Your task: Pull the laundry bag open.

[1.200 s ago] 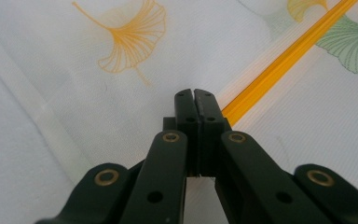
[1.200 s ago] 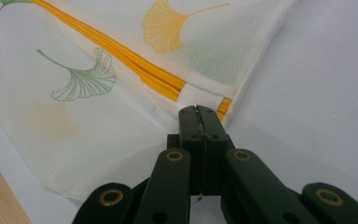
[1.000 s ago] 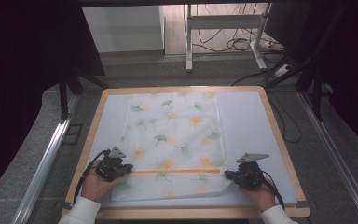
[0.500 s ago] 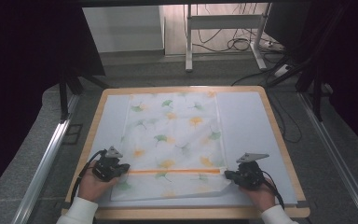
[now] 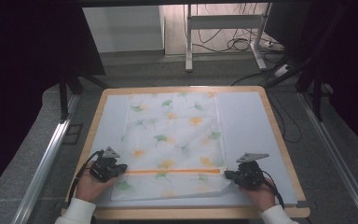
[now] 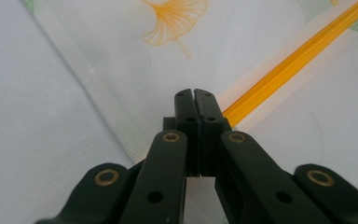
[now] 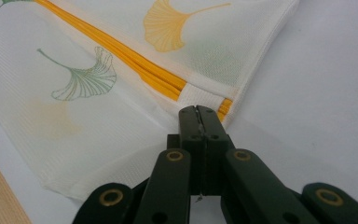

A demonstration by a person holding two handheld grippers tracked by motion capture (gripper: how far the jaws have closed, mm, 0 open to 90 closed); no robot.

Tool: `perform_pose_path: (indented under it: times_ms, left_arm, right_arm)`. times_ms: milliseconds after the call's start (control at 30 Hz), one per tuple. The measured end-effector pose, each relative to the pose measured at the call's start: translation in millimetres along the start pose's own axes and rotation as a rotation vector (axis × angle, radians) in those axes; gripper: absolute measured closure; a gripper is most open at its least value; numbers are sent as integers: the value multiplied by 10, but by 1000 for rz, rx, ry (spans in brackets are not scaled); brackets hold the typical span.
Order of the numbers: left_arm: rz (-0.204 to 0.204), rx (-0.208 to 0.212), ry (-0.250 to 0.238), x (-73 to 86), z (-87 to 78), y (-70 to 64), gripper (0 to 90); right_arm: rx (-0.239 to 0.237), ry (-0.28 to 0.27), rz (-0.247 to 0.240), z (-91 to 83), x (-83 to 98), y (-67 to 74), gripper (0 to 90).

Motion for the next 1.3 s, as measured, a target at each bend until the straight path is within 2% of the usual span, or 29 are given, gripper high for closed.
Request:
perform_pose_path:
  times_ms: [367, 467, 633, 867, 1300]
  left_arm:
    - [-11, 6, 1, 24, -29, 25, 900]
    - [-9, -10, 5, 38, -33, 56, 900]
    - [-21, 2, -2, 60, -48, 75, 900]
    - [-17, -15, 2, 68, -59, 98, 900]
    - [-28, -6, -7, 79, -74, 109, 900]
  right_arm:
    - [0, 0, 4, 2, -1, -3, 899]
    - [0, 0, 4, 2, -1, -3, 899]
    - [-2, 2, 5, 1, -1, -1, 899]
    - [-2, 2, 7, 2, -2, -1, 899]
    - [-4, 3, 5, 2, -1, -4, 899]
Point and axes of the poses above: each handheld gripper's, and its own axes: z roughly forward along the jaws, x roughly out of its underside, y roughly to its left, the point moved 10 cm from there along z, roughly forward along the jaws, and after that the axes turned 5 degrees about y, right-handed, at the moved point
